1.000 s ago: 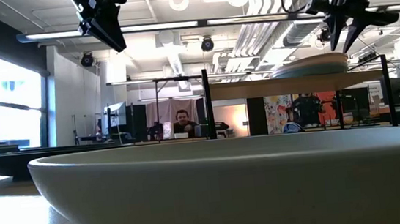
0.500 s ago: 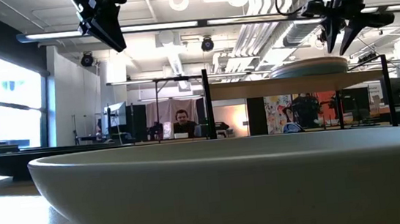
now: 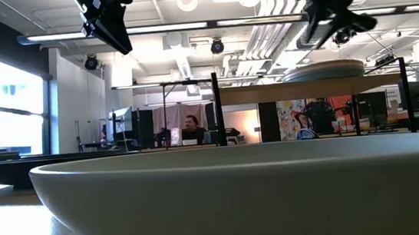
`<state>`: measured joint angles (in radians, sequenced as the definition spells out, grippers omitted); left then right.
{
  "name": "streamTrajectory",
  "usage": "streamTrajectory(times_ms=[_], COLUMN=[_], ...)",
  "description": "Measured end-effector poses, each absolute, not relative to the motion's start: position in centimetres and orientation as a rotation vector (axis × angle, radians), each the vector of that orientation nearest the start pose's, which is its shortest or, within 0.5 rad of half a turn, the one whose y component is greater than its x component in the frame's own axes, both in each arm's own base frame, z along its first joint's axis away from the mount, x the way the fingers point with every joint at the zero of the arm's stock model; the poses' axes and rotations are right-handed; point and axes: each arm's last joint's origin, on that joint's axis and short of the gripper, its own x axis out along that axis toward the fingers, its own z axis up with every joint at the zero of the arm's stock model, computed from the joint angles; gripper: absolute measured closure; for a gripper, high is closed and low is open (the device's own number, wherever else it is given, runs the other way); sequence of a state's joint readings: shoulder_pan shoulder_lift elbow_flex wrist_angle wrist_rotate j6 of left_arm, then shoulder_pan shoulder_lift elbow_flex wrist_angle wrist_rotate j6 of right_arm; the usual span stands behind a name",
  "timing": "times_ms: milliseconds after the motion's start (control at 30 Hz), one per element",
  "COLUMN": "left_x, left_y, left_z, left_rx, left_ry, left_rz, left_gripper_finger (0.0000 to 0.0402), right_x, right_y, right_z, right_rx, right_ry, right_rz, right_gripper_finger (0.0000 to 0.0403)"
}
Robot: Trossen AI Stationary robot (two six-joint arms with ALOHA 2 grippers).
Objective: Place and stack plates onto a shelf
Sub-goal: Stack the white plate on top of the pink plate on the shelf
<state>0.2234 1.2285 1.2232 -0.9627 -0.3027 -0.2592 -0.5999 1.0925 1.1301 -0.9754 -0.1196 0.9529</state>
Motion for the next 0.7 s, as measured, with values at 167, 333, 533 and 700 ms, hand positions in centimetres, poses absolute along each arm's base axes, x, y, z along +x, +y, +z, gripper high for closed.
streamTrajectory(times_ms=[167,333,533,700], left_x=[22.3,22.3,22.3,22.3], left_y=[6.0,6.0,6.0,6.0], left_z=[33.2,33.2,33.2,33.2], left_rx=[-0.194,-0.194,-0.195,-0.194], left_ry=[0.909,0.909,0.909,0.909], left_rz=[0.607,0.607,0.607,0.607], left_gripper_finger=[0.0296,0.0296,0.0296,0.0296], right_x=[19.5,22.0,22.8,22.5], right_y=[-10.3,-10.3,-10.7,-11.3], right_z=[31.9,30.2,29.2,29.2], right_rx=[1.168,1.138,1.097,1.081], right_ry=[0.653,0.715,0.733,0.707], right_rz=[-0.823,-0.833,-0.902,-0.963], right_gripper_finger=[0.0308,0.0308,0.0308,0.0308])
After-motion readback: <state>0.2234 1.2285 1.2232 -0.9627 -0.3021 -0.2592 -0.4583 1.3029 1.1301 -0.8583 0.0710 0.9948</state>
